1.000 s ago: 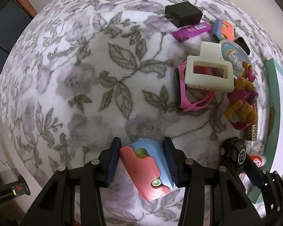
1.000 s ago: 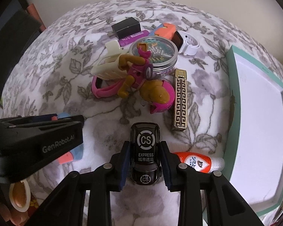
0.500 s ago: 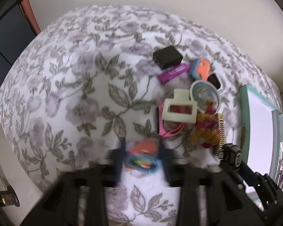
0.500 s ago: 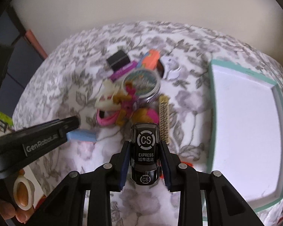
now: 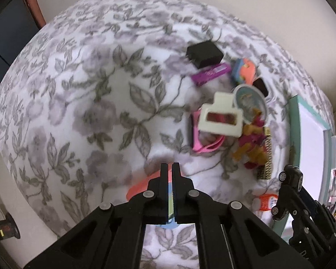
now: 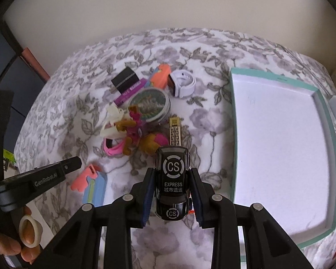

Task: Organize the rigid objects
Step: 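Lift the card holder with the left tool while the right tool carries the car toward the tray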

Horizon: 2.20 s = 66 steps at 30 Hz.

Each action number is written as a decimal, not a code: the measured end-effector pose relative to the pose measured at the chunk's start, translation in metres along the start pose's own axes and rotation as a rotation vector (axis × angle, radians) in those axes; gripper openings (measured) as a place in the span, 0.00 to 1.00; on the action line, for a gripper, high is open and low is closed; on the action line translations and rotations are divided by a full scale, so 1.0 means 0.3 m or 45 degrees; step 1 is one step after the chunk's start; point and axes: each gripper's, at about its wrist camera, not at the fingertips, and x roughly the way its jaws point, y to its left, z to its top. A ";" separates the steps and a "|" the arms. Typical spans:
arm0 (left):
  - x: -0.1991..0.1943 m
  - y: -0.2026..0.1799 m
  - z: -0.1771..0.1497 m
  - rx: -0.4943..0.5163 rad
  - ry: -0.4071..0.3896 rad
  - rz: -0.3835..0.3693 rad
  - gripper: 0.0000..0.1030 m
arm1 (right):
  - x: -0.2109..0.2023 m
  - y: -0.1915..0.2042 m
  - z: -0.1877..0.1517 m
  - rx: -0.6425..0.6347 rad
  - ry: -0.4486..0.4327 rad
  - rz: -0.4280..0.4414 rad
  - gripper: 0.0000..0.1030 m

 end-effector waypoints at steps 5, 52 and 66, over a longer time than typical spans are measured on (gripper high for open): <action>0.038 0.001 -0.008 0.022 0.050 0.040 0.37 | 0.035 0.006 -0.026 -0.016 0.062 -0.014 0.31; -0.015 -0.118 -0.060 0.181 -0.027 -0.125 0.46 | -0.048 -0.046 0.001 0.075 -0.005 0.044 0.32; -0.176 -0.454 -0.013 0.407 -0.136 -0.179 0.46 | -0.264 -0.310 0.075 0.254 -0.249 -0.210 0.32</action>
